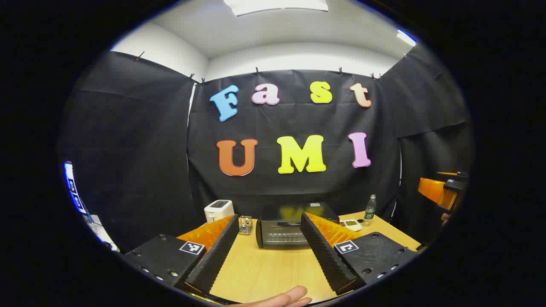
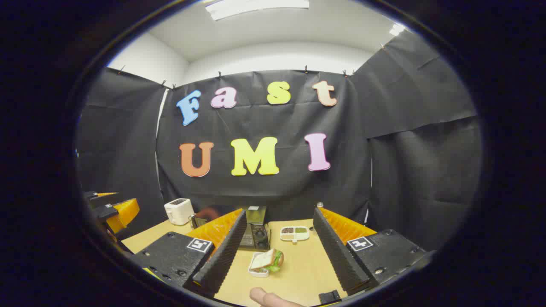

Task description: Open the electric oven with the left hand, put the food in, and close the electric oven.

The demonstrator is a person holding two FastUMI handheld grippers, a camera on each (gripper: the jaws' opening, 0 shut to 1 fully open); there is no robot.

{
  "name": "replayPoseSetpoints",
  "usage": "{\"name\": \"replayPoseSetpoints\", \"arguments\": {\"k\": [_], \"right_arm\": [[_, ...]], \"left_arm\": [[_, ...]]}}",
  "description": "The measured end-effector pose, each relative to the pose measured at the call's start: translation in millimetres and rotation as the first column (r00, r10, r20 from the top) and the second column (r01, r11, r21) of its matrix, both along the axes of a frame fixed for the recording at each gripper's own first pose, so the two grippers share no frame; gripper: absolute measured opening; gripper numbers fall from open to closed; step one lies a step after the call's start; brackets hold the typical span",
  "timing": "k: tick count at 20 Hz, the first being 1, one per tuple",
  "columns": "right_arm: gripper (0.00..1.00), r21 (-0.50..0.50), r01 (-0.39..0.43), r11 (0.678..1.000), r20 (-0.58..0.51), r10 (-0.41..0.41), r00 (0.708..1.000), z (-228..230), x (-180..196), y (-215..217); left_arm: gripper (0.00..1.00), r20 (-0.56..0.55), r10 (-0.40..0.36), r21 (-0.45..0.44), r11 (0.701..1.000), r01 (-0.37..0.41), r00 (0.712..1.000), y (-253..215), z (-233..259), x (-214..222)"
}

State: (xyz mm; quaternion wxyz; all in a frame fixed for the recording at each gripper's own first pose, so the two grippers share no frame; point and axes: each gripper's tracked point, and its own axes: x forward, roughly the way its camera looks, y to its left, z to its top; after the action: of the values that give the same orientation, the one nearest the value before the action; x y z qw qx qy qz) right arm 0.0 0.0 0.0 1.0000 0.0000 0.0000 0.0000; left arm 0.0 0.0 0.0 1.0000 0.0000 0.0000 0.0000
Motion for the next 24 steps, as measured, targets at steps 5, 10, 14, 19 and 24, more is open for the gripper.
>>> {"name": "replayPoseSetpoints", "arguments": {"k": [5,10,14,19,24], "right_arm": [[0.89,0.022,-0.035,0.999,-0.015,0.036,0.999,-6,-9,4],[0.90,0.022,-0.061,0.998,-0.038,0.062,0.997,-13,-14,10],[1.00,0.025,-0.046,0.999,-0.011,0.046,0.999,-6,-16,2],[1.00,0.018,-0.012,1.000,0.006,0.012,1.000,2,-5,-11],[1.00,0.026,-0.017,1.000,0.008,0.017,1.000,11,15,-17]], "left_arm": [[0.94,-0.015,-0.077,-0.006,0.997,0.077,0.997,-16,-7,-5],[0.95,-0.011,-0.063,-0.004,0.998,0.063,0.998,-14,-7,-4],[0.95,-0.005,-0.058,0.003,0.998,0.058,0.998,-11,-8,-4],[0.95,-0.001,-0.044,-0.013,0.999,0.044,0.999,-5,-5,7],[0.95,-0.008,-0.046,-0.033,0.998,0.046,0.999,-9,-2,38]]}}
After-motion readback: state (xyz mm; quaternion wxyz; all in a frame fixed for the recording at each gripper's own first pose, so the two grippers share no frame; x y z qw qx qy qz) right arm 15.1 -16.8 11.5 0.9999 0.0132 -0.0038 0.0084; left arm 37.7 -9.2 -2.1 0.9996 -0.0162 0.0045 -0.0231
